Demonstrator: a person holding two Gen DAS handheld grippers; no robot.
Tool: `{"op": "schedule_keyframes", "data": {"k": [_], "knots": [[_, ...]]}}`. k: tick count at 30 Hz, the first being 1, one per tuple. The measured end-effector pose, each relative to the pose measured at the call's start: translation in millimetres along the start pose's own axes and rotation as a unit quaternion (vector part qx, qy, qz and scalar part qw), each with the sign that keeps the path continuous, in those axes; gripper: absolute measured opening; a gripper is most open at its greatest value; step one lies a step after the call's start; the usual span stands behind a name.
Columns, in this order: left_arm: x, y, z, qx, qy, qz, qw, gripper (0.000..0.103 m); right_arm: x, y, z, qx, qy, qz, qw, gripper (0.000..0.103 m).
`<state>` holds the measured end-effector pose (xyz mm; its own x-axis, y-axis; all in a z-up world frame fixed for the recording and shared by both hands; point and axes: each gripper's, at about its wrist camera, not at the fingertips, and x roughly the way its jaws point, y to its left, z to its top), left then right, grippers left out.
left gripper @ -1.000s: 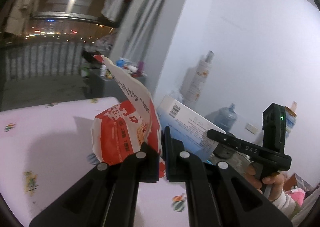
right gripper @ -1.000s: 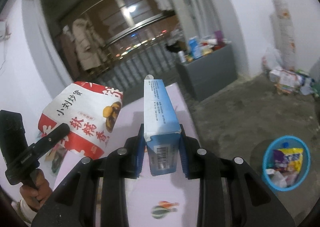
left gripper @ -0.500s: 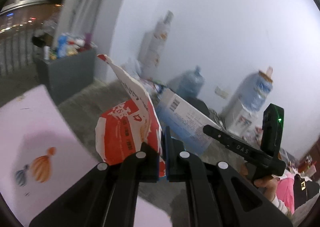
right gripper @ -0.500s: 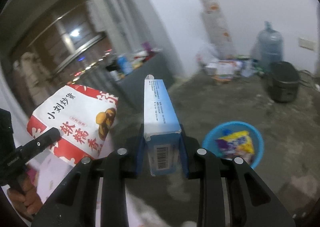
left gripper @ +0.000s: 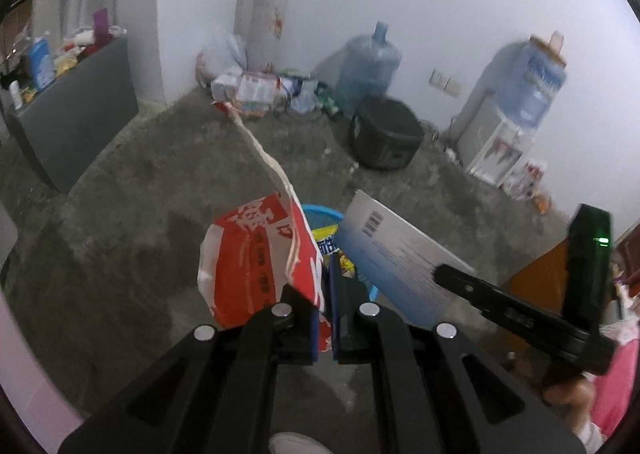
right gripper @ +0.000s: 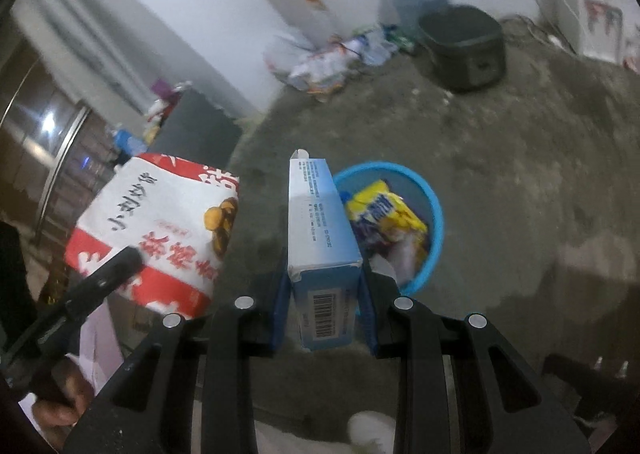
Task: Collect trash
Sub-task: 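Carry snack bag and blue box over the wastebasket and open both tools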
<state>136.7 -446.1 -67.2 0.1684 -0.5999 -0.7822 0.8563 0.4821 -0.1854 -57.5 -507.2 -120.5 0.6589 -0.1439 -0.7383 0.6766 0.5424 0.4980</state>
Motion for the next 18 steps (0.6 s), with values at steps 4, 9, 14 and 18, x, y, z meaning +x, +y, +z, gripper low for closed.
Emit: {"op": "schedule_keyframes", "data": {"k": [4,9,14,18], "knots": [[58.0,2.0,2.5,0.004,0.059,0.007,0.9982,0.059,3.2,-14.5,0.2,0.017,0.005,-0.01,1.0,0.028],[67.9,15.2,-3.8,-0.045,0.071,-0.003,0.9965,0.063,3.9,-31.0,0.3,0.039,0.005,-0.014,0.999,0.028],[27.2,30.5,-1.2,-0.056,0.045,0.005,0.9974,0.066,9.4,-26.1,10.6,0.034,-0.004,0.0,0.999,0.028],[-9.2,42.0,-1.7,-0.059,0.027,0.022,0.9976,0.068,9.5,-17.6,17.6,0.037,-0.013,0.035,0.999,0.028]]}}
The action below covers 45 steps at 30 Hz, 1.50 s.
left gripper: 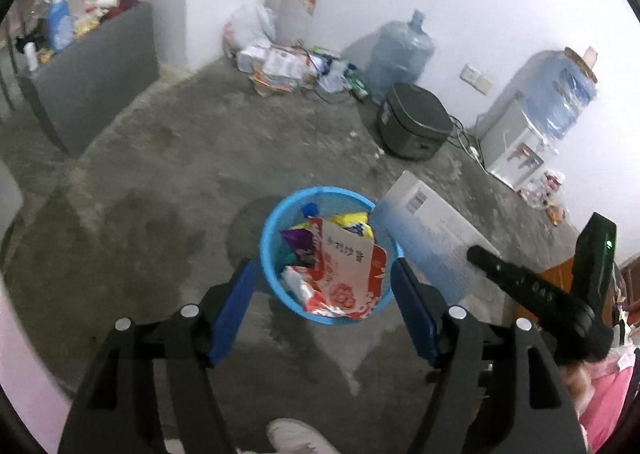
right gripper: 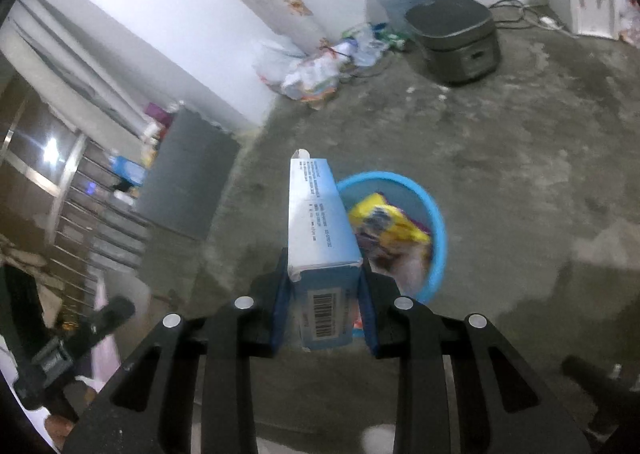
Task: Collect trash
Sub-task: 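Carry snack bag and blue box over the wastebasket and open both tools, then bring both tools back from the wastebasket to the table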
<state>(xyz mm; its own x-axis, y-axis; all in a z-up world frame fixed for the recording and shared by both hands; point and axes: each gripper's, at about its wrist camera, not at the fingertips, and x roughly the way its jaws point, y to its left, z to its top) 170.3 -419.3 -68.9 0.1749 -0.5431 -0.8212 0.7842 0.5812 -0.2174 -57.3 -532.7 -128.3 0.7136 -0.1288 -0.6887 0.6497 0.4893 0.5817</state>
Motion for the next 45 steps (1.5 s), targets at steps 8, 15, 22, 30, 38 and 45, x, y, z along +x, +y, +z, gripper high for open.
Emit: {"op": "schedule_keyframes", "data": {"k": [8,15,22,30,38,45], "knots": [[-78.6,29.6,-20.5,-0.015,-0.033,0.034,0.9988,0.07,49.6,31.1,6.6,-0.039,0.038,0.032,0.998,0.031],[-142.0,54.7,-56.4,-0.035,-0.062,0.051,0.9961,0.076,95.7,7.6,-15.7,-0.033,0.099,-0.079,0.991,0.057],[-208.7,85.6,-94.8,-0.051,-0.096,0.096,0.9893,0.078,35.7,26.9,-35.3,-0.059,0.05,-0.067,0.995,0.059],[-304.8,139.9,-169.5,-0.127,-0.152,0.189,0.9619,0.079,-9.9,126.2,-64.8,-0.175,0.06,0.059,0.981,0.059],[-359.5,181.4,-265.3,-0.224,-0.166,0.223,0.9343,0.079,-32.3,236.2,-157.7,-0.31,0.164,0.198,0.915,0.059],[-364.9,176.7,-326.9,-0.254,-0.164,0.173,0.9373,0.079,-36.9,294.7,-241.1,-0.395,0.235,0.227,0.858,0.059]]}}
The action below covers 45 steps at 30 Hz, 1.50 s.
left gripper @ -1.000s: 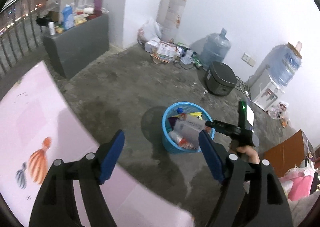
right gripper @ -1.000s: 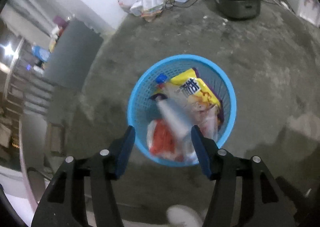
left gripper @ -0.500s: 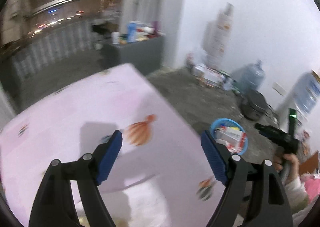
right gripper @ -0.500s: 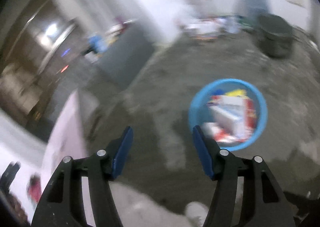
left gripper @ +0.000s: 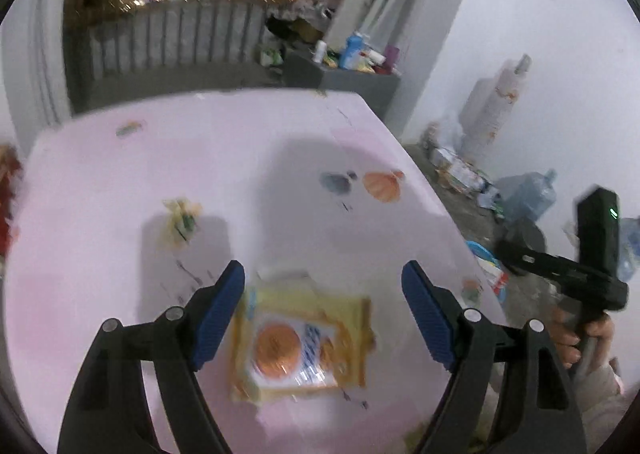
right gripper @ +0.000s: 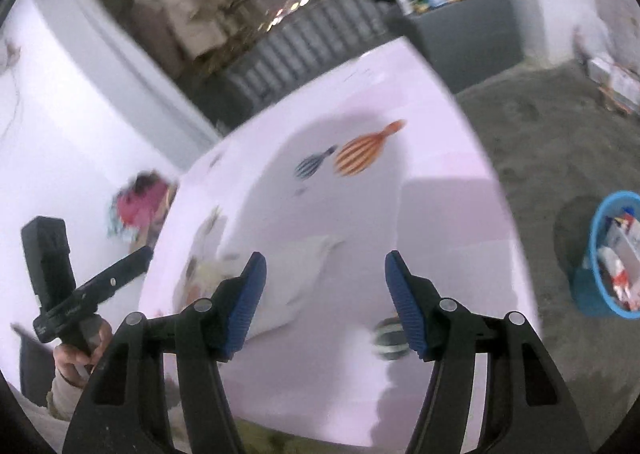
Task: Collect trash
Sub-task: 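Bring both tools back from the wastebasket to the table, then close the left tool on the yellow Enaak snack packet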
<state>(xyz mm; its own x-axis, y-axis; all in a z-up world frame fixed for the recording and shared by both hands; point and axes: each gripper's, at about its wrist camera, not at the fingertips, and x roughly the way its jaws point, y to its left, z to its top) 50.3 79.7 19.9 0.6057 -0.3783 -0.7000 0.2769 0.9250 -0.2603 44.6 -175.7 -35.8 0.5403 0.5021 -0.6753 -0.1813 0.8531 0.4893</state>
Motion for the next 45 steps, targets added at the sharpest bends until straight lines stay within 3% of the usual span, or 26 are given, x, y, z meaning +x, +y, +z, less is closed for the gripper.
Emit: {"op": "schedule_keyframes", "data": {"k": [2,5,11,14,23,25,28,31,36,45], "knots": [[4.3,-5.9,-12.6,0.012,0.016,-0.023,0.9995,0.079,16.2,10.5,-1.8,-0.005,0.024,-0.003,1.0,0.059],[15.1,-19.4,-23.8,0.04,0.025,-0.029,0.9985,0.079,32.6,17.2,-3.7,0.0,0.05,-0.01,0.999,0.056],[46.7,-39.3,-38.3,0.101,0.041,0.039,0.9932,0.079,50.7,18.7,-13.9,0.016,0.074,-0.029,0.997,0.05],[57.6,-39.6,-43.3,0.112,0.046,0.05,0.9914,0.078,54.4,19.5,-18.5,0.021,0.08,-0.037,0.996,0.047],[74.3,-31.2,-49.0,0.117,0.061,0.08,0.9881,0.059,59.2,27.6,-26.0,0.015,0.078,-0.042,0.996,0.031],[74.0,-29.2,-48.8,0.117,0.059,0.082,0.988,0.053,59.4,30.8,-27.9,0.01,0.079,-0.045,0.996,0.016],[73.0,-25.3,-47.0,0.109,0.059,0.072,0.9897,0.042,62.0,30.2,-30.0,0.012,0.084,-0.04,0.996,0.003],[72.9,-24.2,-46.1,0.109,0.062,0.053,0.9906,0.024,63.0,30.4,-29.2,0.005,0.081,-0.045,0.996,0.0],[70.4,-26.1,-45.9,0.112,0.062,0.046,0.9907,0.003,59.0,24.6,-28.1,0.008,0.07,-0.046,0.996,0.0],[43.4,-14.9,-19.3,0.066,0.004,0.019,0.9976,0.002,52.2,10.2,-24.0,0.045,0.053,-0.025,0.997,0.0]]}}
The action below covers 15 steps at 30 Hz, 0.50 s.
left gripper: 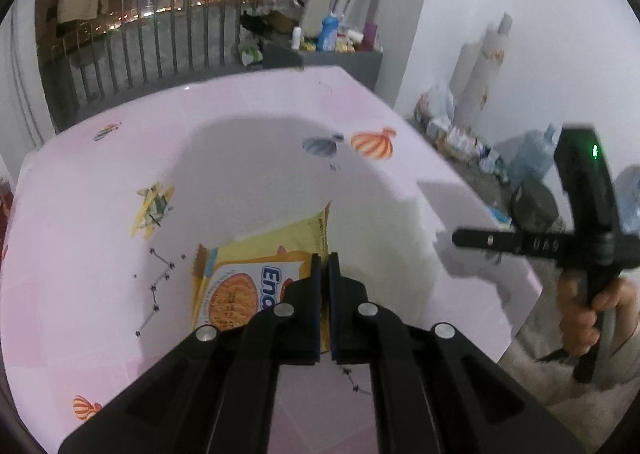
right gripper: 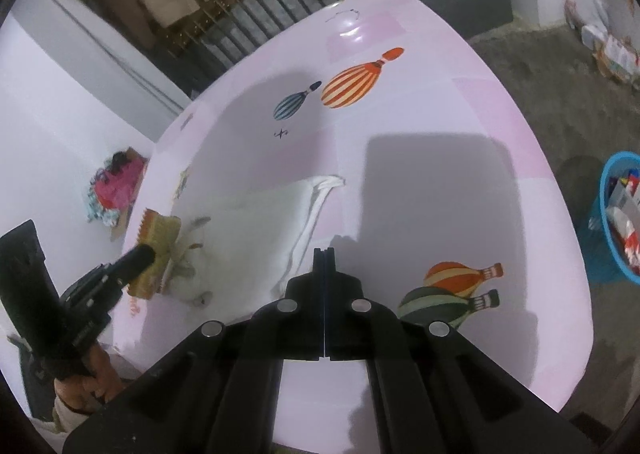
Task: Collect trash
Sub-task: 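Close the left tool on the yellow Enaak snack packet, then grasp the white plastic bag with the right tool while the left tool holds the packet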
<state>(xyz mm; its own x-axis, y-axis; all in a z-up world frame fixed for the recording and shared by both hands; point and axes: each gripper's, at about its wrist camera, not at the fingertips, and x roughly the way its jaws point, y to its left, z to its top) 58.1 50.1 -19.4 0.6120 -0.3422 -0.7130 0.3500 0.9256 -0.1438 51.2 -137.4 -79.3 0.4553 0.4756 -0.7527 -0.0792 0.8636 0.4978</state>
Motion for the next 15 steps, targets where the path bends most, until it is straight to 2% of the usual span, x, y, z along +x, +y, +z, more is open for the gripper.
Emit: {"op": "schedule_keyframes", "data": {"k": [2,5,7,9,15], "knots": [[0.1,4.5,5.7,-0.012,-0.009,-0.006,0.9999,0.002,0.4,-2.2,0.6,0.011,0.0,0.01,1.0,0.0],[4.4,11.0,10.9,-0.034,-0.015,-0.038,0.9986,0.002,2.2,-5.8,1.7,0.031,0.003,0.026,0.999,0.006],[13.3,14.1,12.0,-0.049,-0.009,-0.058,0.9971,0.002,4.3,-6.8,2.6,0.038,0.006,0.035,0.999,0.023],[25.7,18.6,10.2,-0.071,0.003,-0.07,0.995,0.002,5.0,-5.9,2.7,0.039,0.006,0.037,0.999,0.033],[52.4,41.3,-4.8,-0.145,0.039,-0.099,0.9837,0.002,9.6,-3.5,1.6,0.035,0.022,0.056,0.998,0.035]]}}
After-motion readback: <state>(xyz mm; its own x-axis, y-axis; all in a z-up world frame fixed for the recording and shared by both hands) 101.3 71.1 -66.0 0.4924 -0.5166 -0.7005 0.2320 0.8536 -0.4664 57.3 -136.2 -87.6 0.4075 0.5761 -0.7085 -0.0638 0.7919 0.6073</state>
